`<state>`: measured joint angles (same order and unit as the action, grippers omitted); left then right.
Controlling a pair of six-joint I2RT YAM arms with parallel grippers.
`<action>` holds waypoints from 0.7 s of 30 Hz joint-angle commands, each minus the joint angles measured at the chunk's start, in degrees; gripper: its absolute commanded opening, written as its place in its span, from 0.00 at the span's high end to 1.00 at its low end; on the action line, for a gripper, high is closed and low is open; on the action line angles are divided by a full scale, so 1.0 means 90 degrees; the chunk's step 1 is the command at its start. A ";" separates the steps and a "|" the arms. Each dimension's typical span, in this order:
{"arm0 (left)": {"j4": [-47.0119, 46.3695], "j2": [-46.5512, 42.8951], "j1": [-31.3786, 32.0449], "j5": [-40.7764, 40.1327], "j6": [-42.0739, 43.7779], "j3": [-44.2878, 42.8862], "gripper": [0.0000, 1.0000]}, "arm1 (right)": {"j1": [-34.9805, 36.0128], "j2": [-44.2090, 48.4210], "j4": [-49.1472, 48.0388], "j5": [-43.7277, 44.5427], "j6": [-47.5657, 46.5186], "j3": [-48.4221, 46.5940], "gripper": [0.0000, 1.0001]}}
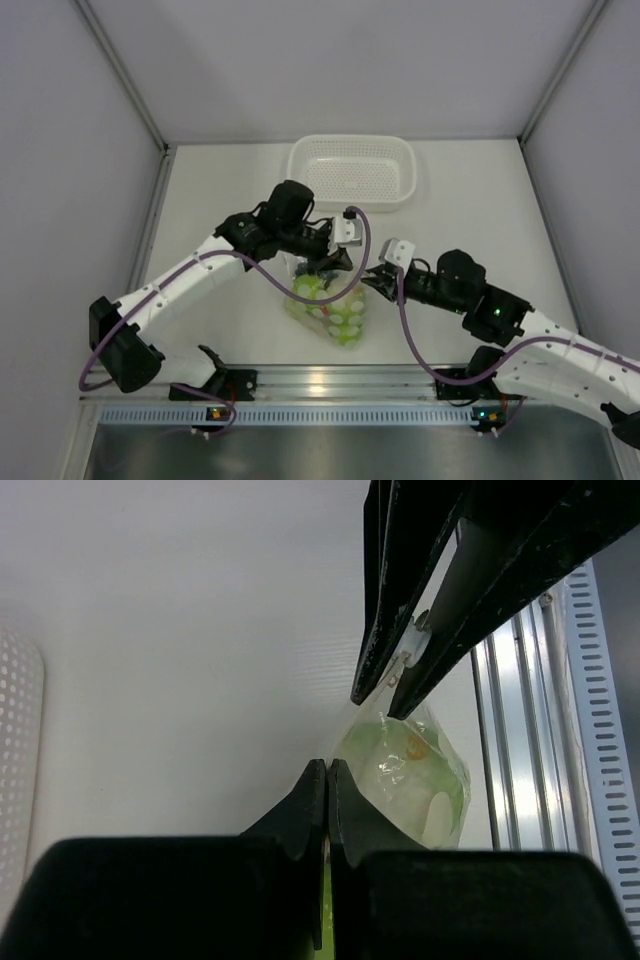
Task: Open the zip-top bag and remove the fake food
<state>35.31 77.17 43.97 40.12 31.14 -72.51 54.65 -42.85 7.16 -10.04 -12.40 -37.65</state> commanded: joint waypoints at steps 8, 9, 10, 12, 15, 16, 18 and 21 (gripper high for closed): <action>-0.0037 -0.0458 -0.0032 0.0073 -0.0334 -0.0567 1.00 | 0.0070 0.0893 -0.1663 0.1270 0.1328 0.0823 0.36; -0.0037 -0.0584 -0.0032 0.0161 -0.0238 -0.0499 1.00 | 0.0060 0.1049 -0.1780 0.1253 0.1542 0.0920 0.36; -0.0027 -0.0634 -0.0032 0.0229 -0.0227 -0.0469 1.00 | 0.0031 0.1108 -0.1869 0.1146 0.1670 0.1037 0.36; -0.0037 -0.0770 -0.0032 0.0298 -0.0130 -0.0401 1.00 | 0.0011 0.1187 -0.2026 0.0698 0.1652 0.1078 0.37; -0.0027 -0.0810 -0.0032 0.0376 -0.0110 -0.0390 1.00 | 0.0011 0.1177 -0.1977 0.0677 0.1505 0.1019 0.42; -0.0037 -0.0810 -0.0032 0.0367 -0.0120 -0.0400 1.00 | -0.0018 0.1158 -0.1977 0.0512 0.1437 0.0980 0.46; -0.0037 -0.0801 -0.0032 0.0454 -0.0110 -0.0400 1.00 | -0.0057 0.1061 -0.1987 0.0403 0.1234 0.0941 0.48; -0.0037 -0.0801 -0.0032 0.0600 -0.0100 -0.0410 1.00 | -0.0076 0.1021 -0.1939 0.0228 0.1154 0.0844 0.52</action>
<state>37.30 71.26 43.90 41.41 28.88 -75.00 54.41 -33.39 -6.74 -5.08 -0.69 -27.64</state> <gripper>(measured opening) 0.019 0.486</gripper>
